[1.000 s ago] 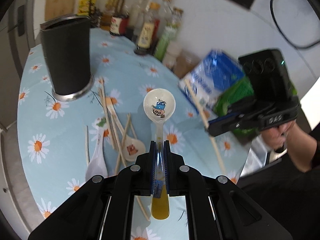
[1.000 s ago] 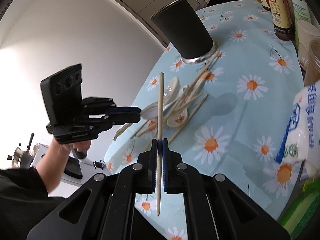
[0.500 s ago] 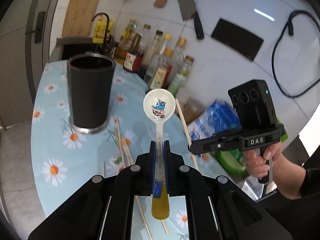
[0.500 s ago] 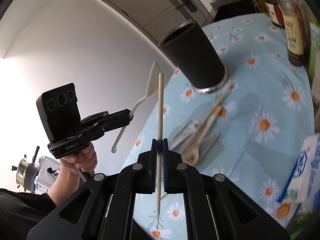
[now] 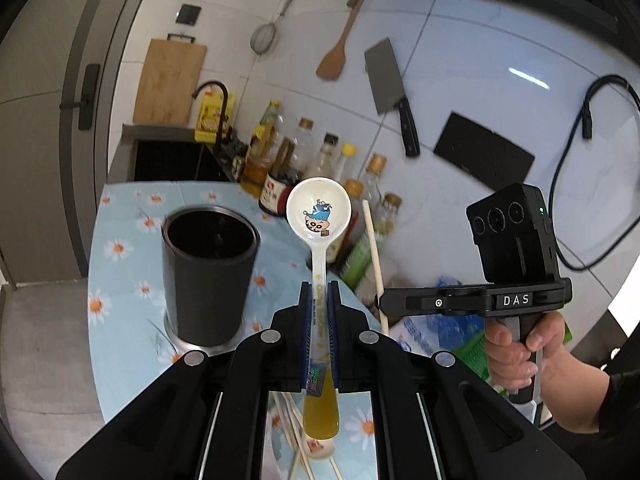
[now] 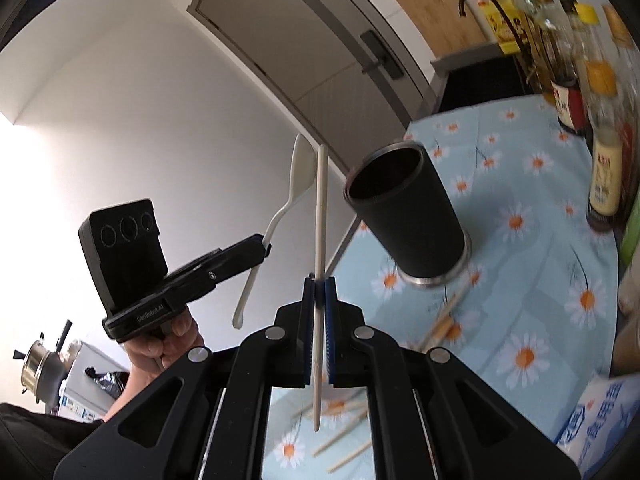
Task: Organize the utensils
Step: 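Lift the cartoon spoon with the left gripper while the right carries the chopstick toward the black cup, then lower the chopstick into the black cup and open the right gripper while the left drops the spoon in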
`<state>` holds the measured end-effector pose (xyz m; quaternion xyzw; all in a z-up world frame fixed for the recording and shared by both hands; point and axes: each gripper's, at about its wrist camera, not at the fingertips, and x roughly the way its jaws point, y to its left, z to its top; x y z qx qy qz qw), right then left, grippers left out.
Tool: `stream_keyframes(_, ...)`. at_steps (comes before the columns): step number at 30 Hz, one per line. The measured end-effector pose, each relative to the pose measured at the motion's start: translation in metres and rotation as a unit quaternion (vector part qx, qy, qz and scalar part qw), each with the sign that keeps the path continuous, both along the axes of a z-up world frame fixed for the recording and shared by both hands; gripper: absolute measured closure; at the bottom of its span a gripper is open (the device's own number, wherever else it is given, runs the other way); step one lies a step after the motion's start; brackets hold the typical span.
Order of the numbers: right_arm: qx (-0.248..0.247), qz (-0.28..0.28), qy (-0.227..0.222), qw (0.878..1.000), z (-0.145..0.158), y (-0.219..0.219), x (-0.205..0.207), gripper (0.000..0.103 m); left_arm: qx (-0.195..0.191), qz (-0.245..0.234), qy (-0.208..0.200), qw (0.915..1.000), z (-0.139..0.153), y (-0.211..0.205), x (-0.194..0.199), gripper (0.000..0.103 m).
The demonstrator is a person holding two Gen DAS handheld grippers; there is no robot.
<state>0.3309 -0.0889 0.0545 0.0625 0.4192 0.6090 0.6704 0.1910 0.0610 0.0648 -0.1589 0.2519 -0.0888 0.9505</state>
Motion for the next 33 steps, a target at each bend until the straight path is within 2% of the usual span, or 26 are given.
stream_keyframes(7,0.026,-0.024,-0.027,0.999,0.026,0.024,0.014,0.097,-0.007,0.018,-0.031,0.9993,0.014,0.018,0.010,0.096)
stream_keyframes(15,0.052,-0.056,-0.052,0.996,0.049,0.044,0.030,0.097,-0.025,0.048,-0.085,0.9949,0.023,0.043,0.023,0.097)
stream_keyframes(23,0.058,-0.102,-0.103,0.988,0.064,0.066,0.046,0.097,-0.037,0.084,-0.132,0.9870,0.022,0.060,0.039,0.097)
stream_keyframes(28,0.063,-0.124,-0.108,0.984,0.069,0.081,0.062,0.097,-0.050,0.101,-0.146,0.9828,0.014,0.072,0.054,0.097)
stream_keyframes(31,0.059,-0.151,-0.143,0.976,0.072,0.088,0.064,0.097,-0.053,0.107,-0.156,0.9805,0.008,0.077,0.061,0.097)
stream_keyframes(33,0.062,-0.157,-0.149,0.974,0.073,0.093,0.066,0.097,-0.053,0.112,-0.162,0.9790,0.005,0.079,0.066,0.097)
